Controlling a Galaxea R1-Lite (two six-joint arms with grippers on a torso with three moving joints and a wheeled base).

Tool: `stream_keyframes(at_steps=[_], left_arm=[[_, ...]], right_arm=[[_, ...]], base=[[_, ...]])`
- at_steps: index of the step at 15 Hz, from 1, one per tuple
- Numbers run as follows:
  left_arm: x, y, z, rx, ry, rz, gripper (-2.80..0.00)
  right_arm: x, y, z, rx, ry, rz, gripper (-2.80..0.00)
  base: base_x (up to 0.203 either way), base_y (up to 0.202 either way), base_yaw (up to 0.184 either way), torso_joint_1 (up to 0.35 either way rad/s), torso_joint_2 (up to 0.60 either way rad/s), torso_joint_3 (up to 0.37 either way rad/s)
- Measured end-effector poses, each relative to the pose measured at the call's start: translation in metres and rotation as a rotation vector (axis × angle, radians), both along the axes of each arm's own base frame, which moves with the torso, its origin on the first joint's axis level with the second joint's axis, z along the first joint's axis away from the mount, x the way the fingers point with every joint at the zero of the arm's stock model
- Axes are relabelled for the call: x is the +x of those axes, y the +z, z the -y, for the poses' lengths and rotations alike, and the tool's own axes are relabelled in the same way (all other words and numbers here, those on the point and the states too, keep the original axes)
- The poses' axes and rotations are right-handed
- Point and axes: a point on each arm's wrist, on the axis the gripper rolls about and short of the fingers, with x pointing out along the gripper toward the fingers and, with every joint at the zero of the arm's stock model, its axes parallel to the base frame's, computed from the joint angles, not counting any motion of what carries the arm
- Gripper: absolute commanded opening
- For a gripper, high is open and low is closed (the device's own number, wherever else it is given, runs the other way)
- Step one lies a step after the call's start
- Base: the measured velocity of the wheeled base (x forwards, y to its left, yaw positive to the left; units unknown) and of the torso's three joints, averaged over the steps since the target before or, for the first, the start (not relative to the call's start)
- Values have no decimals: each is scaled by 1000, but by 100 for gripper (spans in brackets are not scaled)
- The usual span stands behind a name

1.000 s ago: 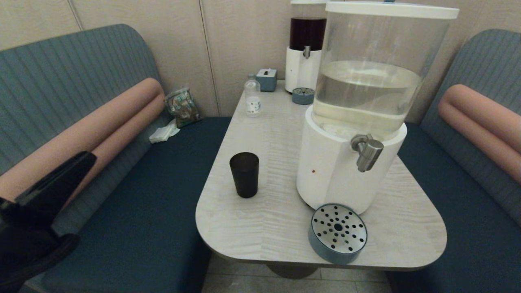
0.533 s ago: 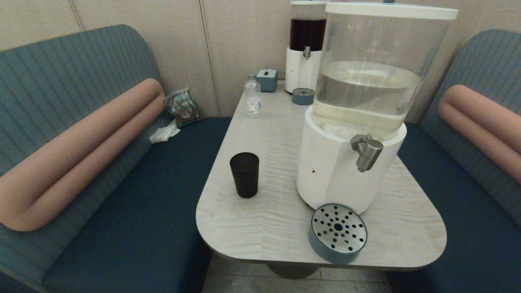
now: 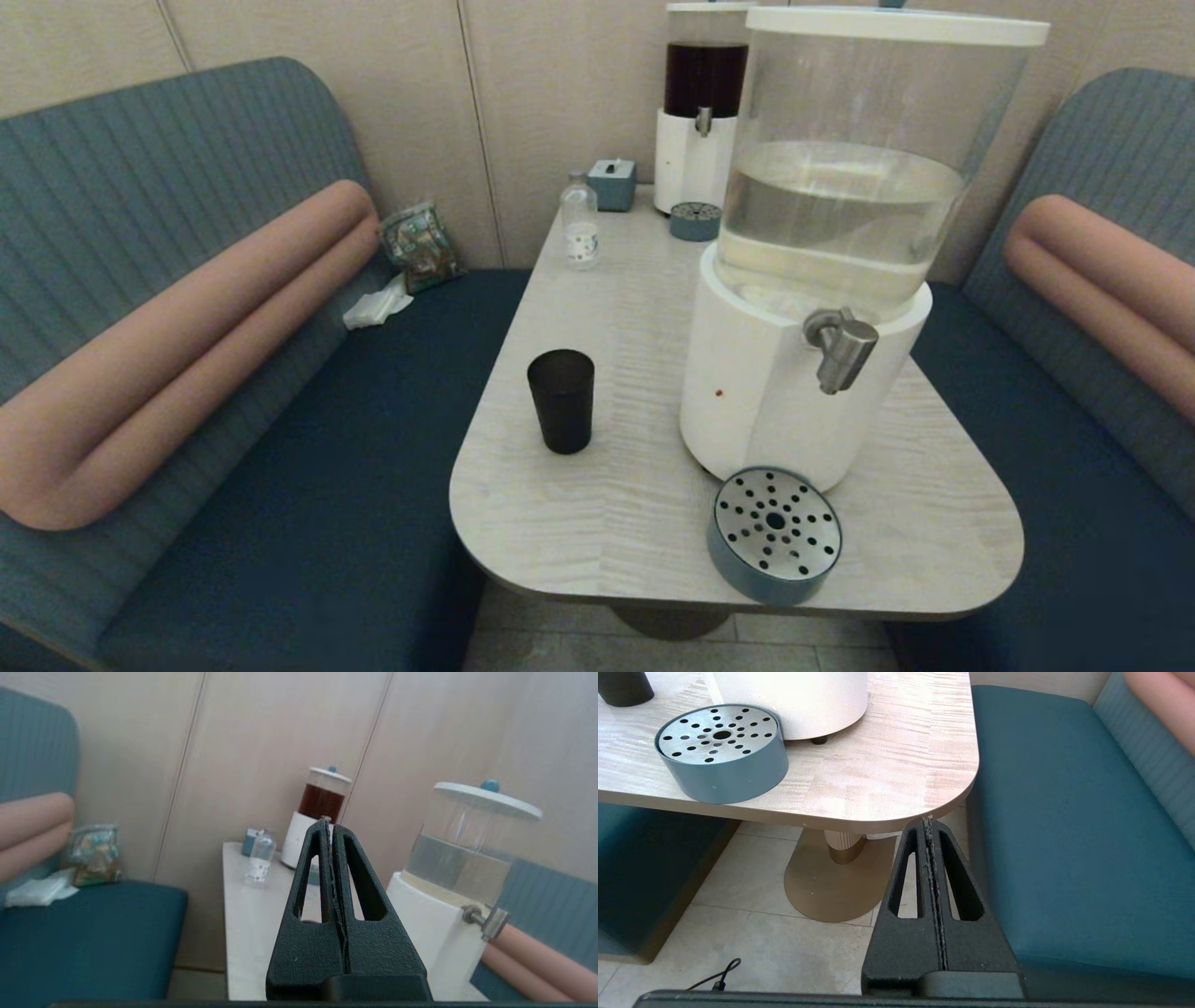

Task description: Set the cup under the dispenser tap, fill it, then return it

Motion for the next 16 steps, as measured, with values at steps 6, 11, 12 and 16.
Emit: stream_keyframes(at_steps=[6, 11, 12, 16], left_arm=[[-25, -15, 1, 59, 88, 80, -280], [-31, -32, 1, 133, 144, 34, -280], [-29, -37, 1, 176, 168, -10, -280], [-17, -64, 1, 283, 198, -267, -280]], right_arm=[[0, 0, 0, 0, 0, 0, -280], [0, 0, 0, 0, 0, 0, -280], [0, 0, 0, 0, 0, 0, -280], [0, 0, 0, 0, 0, 0, -280]], base=[[0, 0, 0, 0, 0, 0], [0, 0, 0, 0, 0, 0], [0, 0, 0, 0, 0, 0], [0, 0, 0, 0, 0, 0]])
